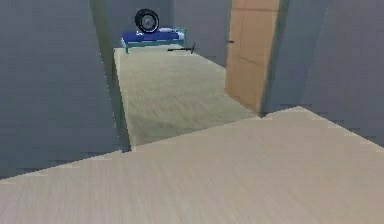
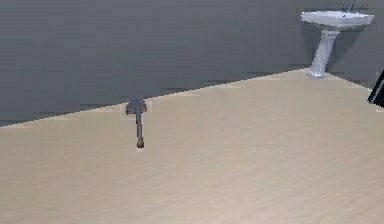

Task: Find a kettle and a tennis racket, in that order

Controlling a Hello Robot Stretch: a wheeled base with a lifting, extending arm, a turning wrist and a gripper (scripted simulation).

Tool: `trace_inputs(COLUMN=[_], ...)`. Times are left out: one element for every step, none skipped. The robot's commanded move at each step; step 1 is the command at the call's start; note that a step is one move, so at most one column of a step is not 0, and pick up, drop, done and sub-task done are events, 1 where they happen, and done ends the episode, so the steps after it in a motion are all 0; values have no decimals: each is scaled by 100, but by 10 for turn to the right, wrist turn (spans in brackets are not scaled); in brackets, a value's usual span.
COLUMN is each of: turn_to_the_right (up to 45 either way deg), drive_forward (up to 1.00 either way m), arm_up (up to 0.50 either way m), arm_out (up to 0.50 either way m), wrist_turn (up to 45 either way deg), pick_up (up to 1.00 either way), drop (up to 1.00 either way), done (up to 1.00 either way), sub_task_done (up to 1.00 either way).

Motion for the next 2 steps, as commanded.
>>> trace_inputs(turn_to_the_right=[0,0], drive_forward=[100,100], arm_up=[0,0], arm_out=[0,0], wrist_turn=[0,0], pick_up=[0,0], drop=[0,0], done=[0,0], sub_task_done=[0,0])
